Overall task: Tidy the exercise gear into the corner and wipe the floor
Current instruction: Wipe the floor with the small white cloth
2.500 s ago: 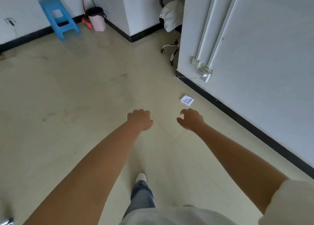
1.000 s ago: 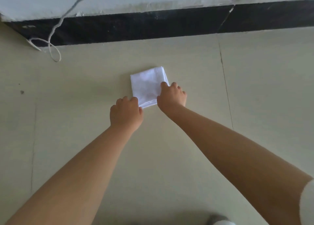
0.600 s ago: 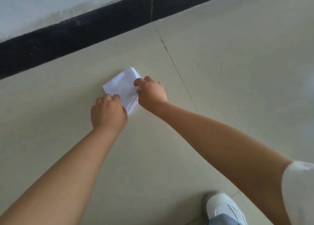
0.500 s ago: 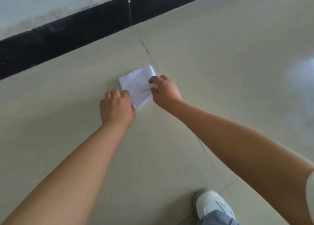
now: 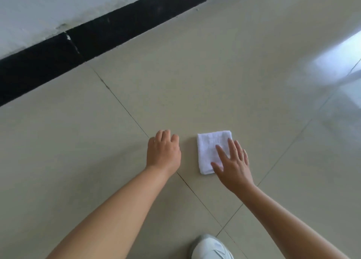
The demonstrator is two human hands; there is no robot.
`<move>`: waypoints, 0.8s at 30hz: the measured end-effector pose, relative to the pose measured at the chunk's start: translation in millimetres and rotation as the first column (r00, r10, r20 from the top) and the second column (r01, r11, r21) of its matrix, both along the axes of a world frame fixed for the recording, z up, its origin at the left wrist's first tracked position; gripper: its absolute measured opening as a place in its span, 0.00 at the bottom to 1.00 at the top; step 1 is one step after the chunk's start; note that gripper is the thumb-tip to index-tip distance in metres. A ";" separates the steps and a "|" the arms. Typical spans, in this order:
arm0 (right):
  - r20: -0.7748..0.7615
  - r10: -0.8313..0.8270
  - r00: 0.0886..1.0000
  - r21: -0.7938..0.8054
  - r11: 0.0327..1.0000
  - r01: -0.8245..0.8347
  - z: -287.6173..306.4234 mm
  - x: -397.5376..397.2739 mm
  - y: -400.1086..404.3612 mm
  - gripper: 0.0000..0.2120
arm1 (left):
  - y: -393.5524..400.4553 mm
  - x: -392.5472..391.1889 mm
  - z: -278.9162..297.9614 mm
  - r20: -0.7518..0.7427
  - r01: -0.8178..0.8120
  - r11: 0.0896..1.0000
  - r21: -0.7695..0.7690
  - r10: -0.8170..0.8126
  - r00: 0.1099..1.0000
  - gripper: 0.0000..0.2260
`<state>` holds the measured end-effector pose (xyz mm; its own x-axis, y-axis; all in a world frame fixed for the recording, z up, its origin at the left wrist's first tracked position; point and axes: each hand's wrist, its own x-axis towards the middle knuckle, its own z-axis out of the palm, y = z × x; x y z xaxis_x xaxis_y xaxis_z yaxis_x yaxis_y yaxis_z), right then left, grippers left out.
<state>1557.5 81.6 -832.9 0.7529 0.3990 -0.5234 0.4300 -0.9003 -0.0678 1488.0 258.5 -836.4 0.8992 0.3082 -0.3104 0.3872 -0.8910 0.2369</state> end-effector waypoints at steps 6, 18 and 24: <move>-0.077 -0.044 0.996 0.040 0.998 0.047 -22.5 6.1 33.7 0.25 | 35.6 -34.1 -2.9 -0.022 -0.078 0.996 0.038 0.078 0.997 0.12; -0.055 0.400 0.915 0.163 0.908 -0.387 -34.5 -1.6 176.1 0.24 | 88.5 -91.2 4.2 -0.188 -0.373 0.922 0.099 0.386 0.903 0.23; -0.141 0.558 0.818 0.067 0.830 -0.554 -28.3 -26.1 88.0 0.29 | 64.8 -80.0 -0.8 -0.215 -0.329 0.944 0.018 0.325 0.921 0.25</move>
<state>1531.4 169.5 -861.2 0.3134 0.7388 -0.5967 0.8402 -0.5085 -0.1883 1408.0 323.3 -837.2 0.6622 0.5661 -0.4909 0.6990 -0.7028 0.1325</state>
